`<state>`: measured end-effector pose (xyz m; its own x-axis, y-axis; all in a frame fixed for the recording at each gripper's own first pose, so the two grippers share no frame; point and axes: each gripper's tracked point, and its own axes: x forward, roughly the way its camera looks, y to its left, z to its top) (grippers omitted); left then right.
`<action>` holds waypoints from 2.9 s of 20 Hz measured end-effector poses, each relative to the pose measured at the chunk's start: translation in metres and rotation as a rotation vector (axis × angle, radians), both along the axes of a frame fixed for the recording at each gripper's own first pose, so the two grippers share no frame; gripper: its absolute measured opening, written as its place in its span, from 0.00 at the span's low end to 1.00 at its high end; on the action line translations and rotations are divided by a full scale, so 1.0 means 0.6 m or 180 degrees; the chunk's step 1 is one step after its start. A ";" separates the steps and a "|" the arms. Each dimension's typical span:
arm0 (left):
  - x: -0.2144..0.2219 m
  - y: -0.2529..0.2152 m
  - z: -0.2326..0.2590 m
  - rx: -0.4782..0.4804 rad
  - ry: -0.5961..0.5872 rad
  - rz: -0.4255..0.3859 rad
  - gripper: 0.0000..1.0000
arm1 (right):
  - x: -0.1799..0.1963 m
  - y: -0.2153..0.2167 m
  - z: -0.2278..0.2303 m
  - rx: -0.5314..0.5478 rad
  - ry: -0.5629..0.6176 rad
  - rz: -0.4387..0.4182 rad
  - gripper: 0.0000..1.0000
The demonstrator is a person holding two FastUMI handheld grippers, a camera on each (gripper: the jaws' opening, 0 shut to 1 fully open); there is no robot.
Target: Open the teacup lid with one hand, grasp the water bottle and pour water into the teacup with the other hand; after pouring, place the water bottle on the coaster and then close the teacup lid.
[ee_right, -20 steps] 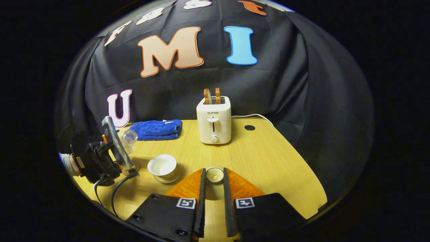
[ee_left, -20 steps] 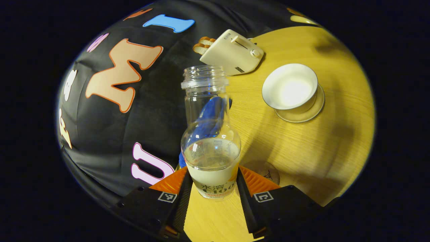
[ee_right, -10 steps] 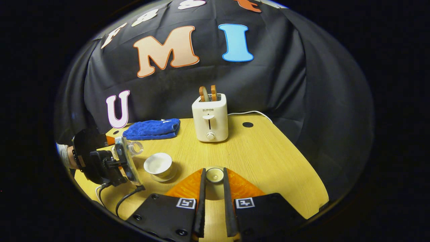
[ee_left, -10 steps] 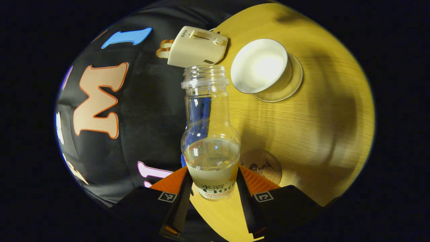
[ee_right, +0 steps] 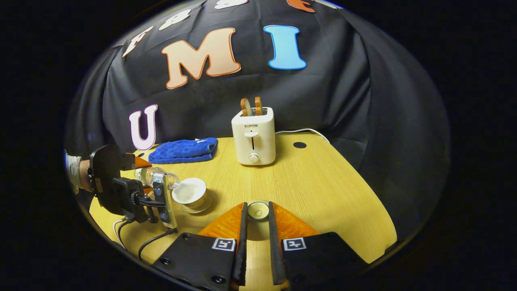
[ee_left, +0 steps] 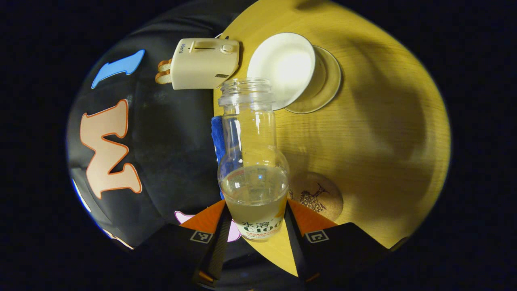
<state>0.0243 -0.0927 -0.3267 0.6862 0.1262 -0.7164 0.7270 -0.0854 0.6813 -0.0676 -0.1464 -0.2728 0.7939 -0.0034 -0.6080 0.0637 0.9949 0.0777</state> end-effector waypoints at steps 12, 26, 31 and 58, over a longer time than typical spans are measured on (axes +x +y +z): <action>0.016 -0.005 0.037 0.0706 0.0111 -0.0445 0.67 | -0.015 -0.002 -0.020 0.0065 0.0052 0.0033 0.27; 0.050 -0.008 0.074 0.1320 0.0163 -0.0748 0.67 | -0.023 0.012 -0.036 0.0146 0.0110 0.0108 0.29; 0.053 -0.018 0.090 0.1505 0.0164 -0.0874 0.67 | -0.029 0.016 -0.037 0.0175 0.0107 0.0108 0.29; -0.021 -0.033 0.005 -0.0943 0.0230 0.0354 0.65 | -0.011 0.089 -0.001 0.0166 0.0220 0.0274 0.28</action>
<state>0.0117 -0.1123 -0.3237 0.6259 -0.0238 -0.7796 0.7682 0.1915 0.6109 -0.0742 -0.0930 -0.2737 0.7461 0.0960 -0.6589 -0.0148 0.9917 0.1277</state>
